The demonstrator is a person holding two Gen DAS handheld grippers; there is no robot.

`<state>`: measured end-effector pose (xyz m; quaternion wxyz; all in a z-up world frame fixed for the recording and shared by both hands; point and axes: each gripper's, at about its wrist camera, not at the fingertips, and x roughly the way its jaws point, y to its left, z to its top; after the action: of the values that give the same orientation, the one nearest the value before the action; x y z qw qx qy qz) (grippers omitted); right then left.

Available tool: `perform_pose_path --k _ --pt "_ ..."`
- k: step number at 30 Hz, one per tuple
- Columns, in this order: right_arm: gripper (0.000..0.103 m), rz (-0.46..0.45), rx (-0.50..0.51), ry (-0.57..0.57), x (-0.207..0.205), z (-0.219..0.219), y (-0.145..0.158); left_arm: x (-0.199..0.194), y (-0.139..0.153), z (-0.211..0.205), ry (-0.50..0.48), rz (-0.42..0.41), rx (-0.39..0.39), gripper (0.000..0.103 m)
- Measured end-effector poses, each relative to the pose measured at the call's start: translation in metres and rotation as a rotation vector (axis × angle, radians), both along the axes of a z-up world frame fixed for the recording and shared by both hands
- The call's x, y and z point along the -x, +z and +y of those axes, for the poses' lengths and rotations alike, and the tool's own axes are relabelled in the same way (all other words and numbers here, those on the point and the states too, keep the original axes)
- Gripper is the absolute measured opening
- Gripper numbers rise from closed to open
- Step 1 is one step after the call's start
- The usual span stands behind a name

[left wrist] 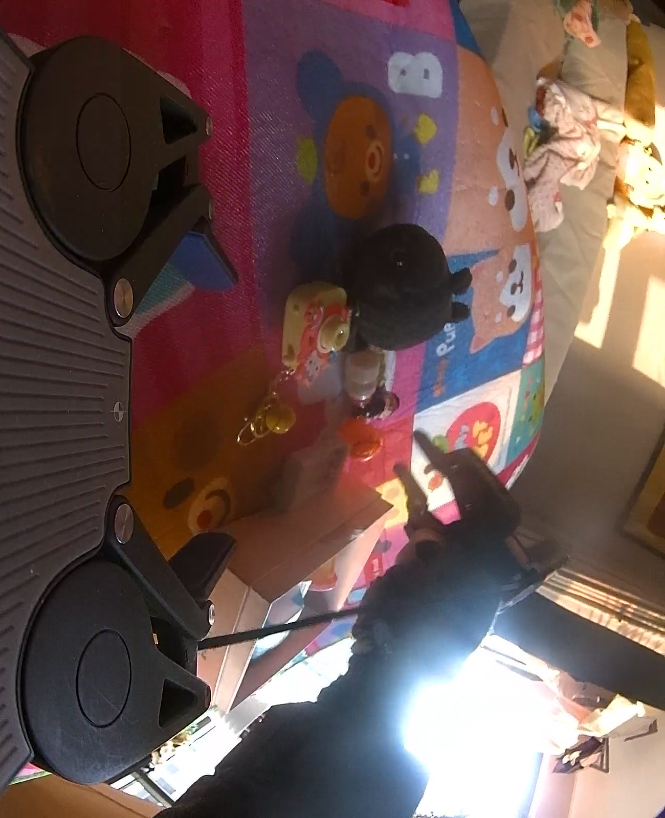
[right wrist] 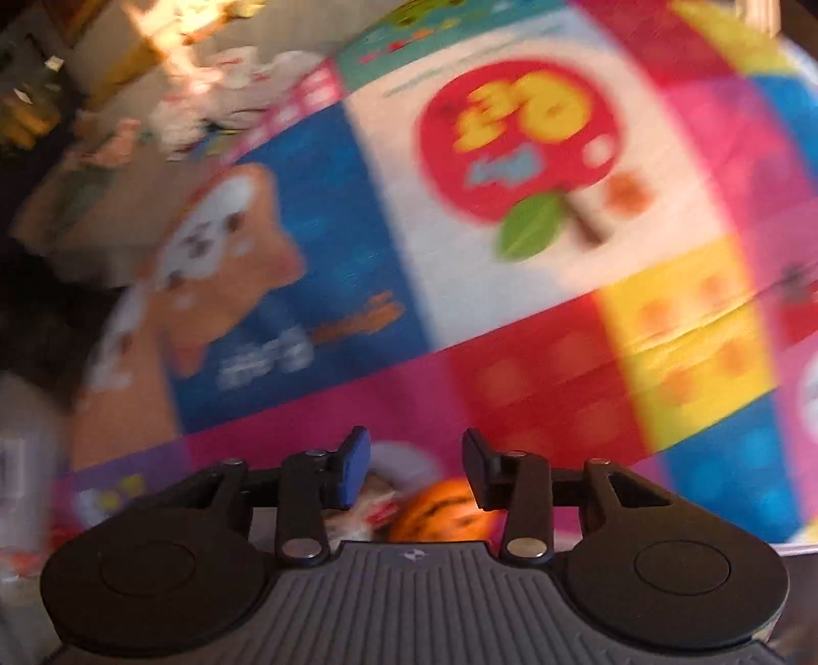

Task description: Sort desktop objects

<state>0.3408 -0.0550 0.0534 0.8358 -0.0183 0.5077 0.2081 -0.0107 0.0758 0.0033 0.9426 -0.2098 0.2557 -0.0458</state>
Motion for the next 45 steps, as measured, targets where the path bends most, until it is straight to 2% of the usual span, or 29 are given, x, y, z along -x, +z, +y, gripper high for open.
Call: perform_pose_path --k 2,5,10,16,18,21,24,25,26,28,29,31,33,36,39,41,43,45 --pt "0.04 -0.023 0.077 -0.029 -0.002 0.003 -0.006 -0.001 0.0 0.0 0.0 0.001 0.0 0.103" --pt "0.04 0.029 0.045 -0.036 -0.002 0.006 -0.022 -0.001 -0.001 0.0 0.0 0.001 -0.001 0.103" --pt "0.04 -0.008 0.12 0.057 0.024 0.028 -0.034 -0.003 -0.003 0.004 0.008 0.018 0.019 0.103" --pt "0.04 0.08 0.064 0.188 0.076 0.028 -0.025 -0.005 -0.003 0.004 0.013 0.034 0.024 0.103" --pt "0.04 0.068 0.04 0.211 0.096 0.024 -0.013 -0.005 -0.003 0.004 0.012 0.036 0.022 0.103" --pt "0.041 -0.062 -0.015 0.232 0.14 -0.003 0.019 -0.006 -0.003 0.003 0.012 0.041 0.015 0.103" --pt "0.058 -0.27 -0.03 0.224 0.193 -0.055 0.052 -0.006 -0.003 0.001 0.011 0.046 0.005 0.103" --pt "0.068 -0.356 -0.018 0.198 0.214 -0.079 0.06 -0.006 -0.003 0.0 0.011 0.048 -0.001 0.103" --pt "0.076 -0.424 0.009 0.165 0.225 -0.099 0.065 -0.006 -0.003 -0.001 0.01 0.051 -0.009 0.103" --pt "0.086 -0.548 0.095 0.069 0.252 -0.139 0.067 -0.007 -0.002 -0.005 0.01 0.06 -0.034 0.103" --pt "0.091 -0.568 0.118 0.024 0.257 -0.155 0.065 -0.01 0.0 -0.008 0.005 0.068 -0.057 0.103" --pt "0.093 -0.544 0.113 -0.089 0.257 -0.194 0.059 -0.01 0.005 -0.021 -0.038 0.052 -0.099 0.103" --pt "0.093 -0.493 0.074 -0.22 0.245 -0.232 0.049 -0.012 0.013 -0.043 -0.131 0.033 -0.102 0.103" --pt "0.093 -0.421 -0.05 -0.37 0.214 -0.277 0.024 -0.017 0.029 -0.089 -0.315 -0.011 -0.152 0.103" --pt "0.093 -0.357 -0.197 -0.443 0.184 -0.299 0.0 -0.027 0.035 -0.138 -0.45 -0.041 -0.271 0.103" --pt "0.093 -0.292 -0.299 -0.455 0.166 -0.299 -0.02 -0.035 0.03 -0.163 -0.494 -0.044 -0.354 0.103" --pt "0.096 -0.217 -0.419 -0.452 0.159 -0.296 -0.036 -0.039 0.027 -0.173 -0.486 -0.036 -0.416 0.103" --pt "0.103 -0.21 -0.471 -0.468 0.169 -0.293 -0.04 -0.038 0.027 -0.164 -0.473 -0.04 -0.424 0.103"
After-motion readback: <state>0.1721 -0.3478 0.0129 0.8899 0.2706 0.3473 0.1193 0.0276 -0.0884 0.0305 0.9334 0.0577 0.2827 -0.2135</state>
